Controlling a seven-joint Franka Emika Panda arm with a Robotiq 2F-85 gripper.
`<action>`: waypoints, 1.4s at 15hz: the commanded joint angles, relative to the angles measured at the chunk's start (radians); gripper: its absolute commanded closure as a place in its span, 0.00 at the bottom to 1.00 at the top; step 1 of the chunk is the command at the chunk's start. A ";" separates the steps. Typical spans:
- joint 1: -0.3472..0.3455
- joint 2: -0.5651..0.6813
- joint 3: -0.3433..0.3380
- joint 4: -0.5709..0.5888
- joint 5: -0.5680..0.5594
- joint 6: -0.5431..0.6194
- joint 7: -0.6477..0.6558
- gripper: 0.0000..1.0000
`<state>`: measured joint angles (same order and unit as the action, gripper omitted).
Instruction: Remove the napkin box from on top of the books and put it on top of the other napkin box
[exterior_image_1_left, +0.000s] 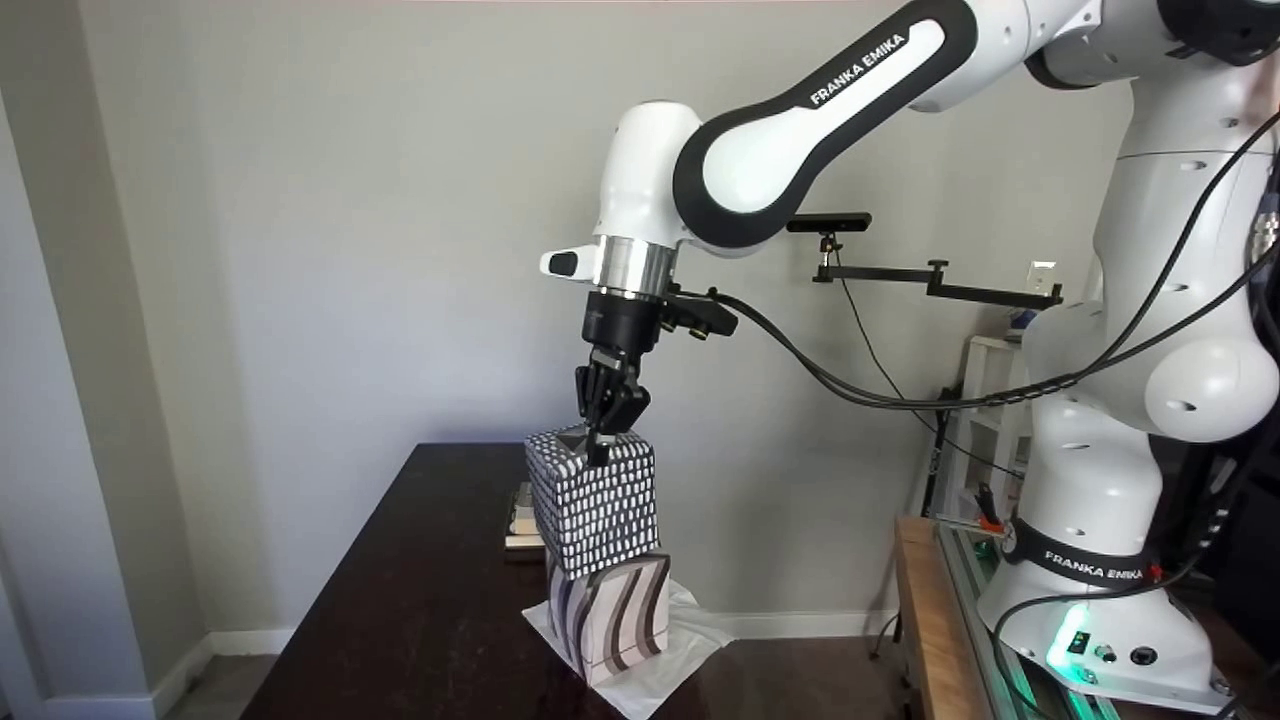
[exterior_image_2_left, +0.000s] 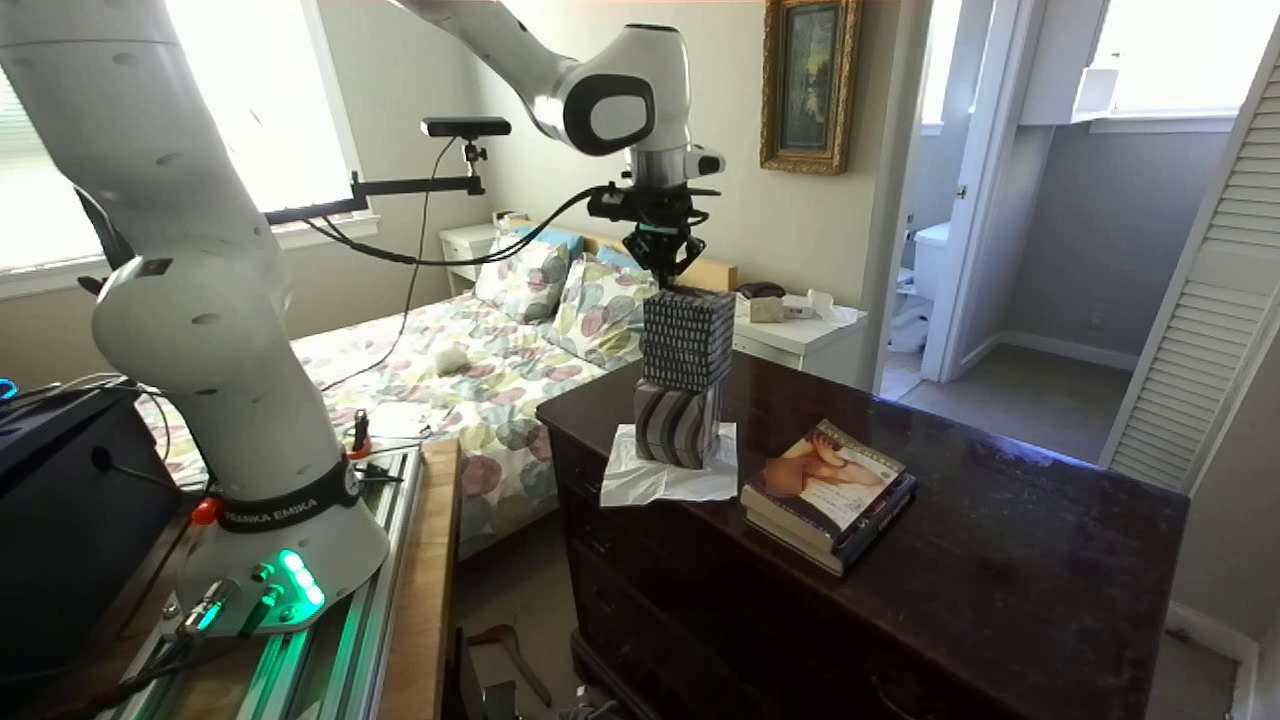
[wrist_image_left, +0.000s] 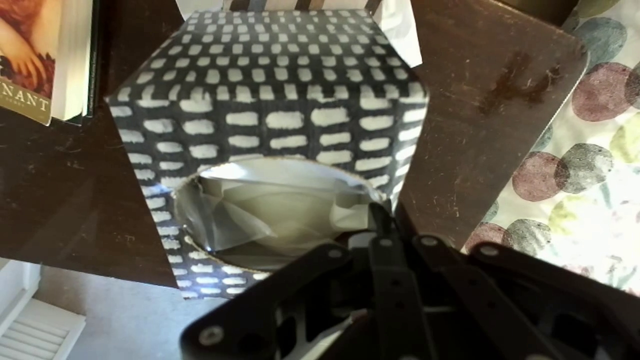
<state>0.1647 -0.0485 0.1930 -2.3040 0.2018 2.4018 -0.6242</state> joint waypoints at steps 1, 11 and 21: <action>0.012 -0.041 -0.008 -0.031 -0.029 -0.017 0.033 1.00; 0.021 -0.071 -0.011 -0.064 -0.014 -0.006 0.066 1.00; 0.043 -0.062 -0.011 -0.082 0.023 0.059 0.040 1.00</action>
<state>0.1868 -0.0911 0.1929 -2.3560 0.1965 2.4238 -0.5795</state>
